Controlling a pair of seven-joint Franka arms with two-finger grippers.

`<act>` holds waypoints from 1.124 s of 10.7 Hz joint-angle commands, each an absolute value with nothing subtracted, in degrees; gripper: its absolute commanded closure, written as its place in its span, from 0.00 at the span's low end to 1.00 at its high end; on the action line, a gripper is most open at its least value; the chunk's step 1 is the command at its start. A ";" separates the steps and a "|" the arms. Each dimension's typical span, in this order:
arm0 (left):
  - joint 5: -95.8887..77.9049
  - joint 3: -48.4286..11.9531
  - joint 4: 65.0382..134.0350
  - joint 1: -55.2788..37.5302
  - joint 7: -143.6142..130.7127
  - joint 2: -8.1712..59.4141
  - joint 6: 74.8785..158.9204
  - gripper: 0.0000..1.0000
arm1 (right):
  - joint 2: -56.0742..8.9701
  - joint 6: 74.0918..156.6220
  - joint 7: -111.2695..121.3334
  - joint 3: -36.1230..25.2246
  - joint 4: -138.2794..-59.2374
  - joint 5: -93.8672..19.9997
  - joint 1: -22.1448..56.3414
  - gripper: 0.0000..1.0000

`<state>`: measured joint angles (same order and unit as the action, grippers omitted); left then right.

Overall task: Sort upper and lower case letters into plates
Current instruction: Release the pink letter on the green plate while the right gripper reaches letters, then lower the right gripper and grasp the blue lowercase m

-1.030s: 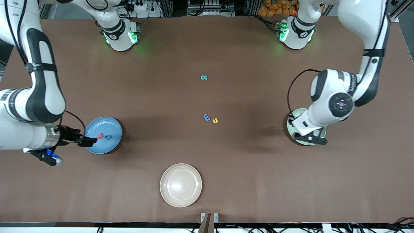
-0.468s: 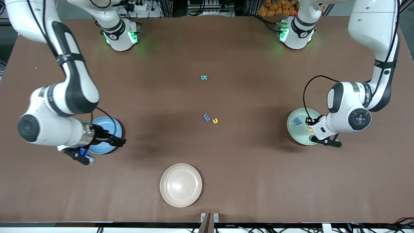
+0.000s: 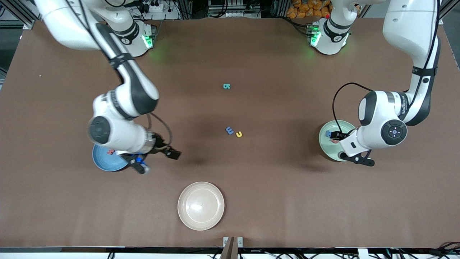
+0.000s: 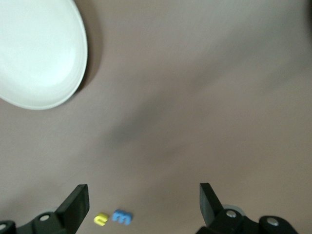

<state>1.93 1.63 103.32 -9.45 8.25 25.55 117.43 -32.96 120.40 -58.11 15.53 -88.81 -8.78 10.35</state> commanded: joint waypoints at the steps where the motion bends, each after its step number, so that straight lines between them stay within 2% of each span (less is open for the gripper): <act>1: 1.50 1.23 97.24 -12.56 5.89 23.74 109.46 0.00 | -34.10 121.99 -68.16 15.73 -89.21 -8.09 14.65 0.00; 3: 2.02 0.88 95.36 -15.80 2.92 20.59 106.01 0.00 | -36.03 124.35 -76.24 15.73 -89.21 -6.95 18.18 0.00; 6: 2.20 0.27 95.27 -20.03 -3.15 17.67 105.21 0.00 | -38.23 127.08 -83.48 15.73 -89.73 -3.96 23.71 0.00; 9: 2.20 -0.70 95.45 -19.95 -3.87 17.05 105.21 0.00 | -39.80 133.84 -87.78 15.65 -92.89 -2.38 27.76 0.00; 12: 2.20 -1.31 95.45 -20.04 -3.87 17.05 105.21 0.00 | -43.06 135.69 -94.64 15.64 -92.73 3.24 29.62 0.00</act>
<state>1.90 -0.63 94.78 -20.12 -2.80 18.17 105.76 -41.87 134.25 -91.09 15.69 -92.84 0.70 29.33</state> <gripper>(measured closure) 0.000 0.000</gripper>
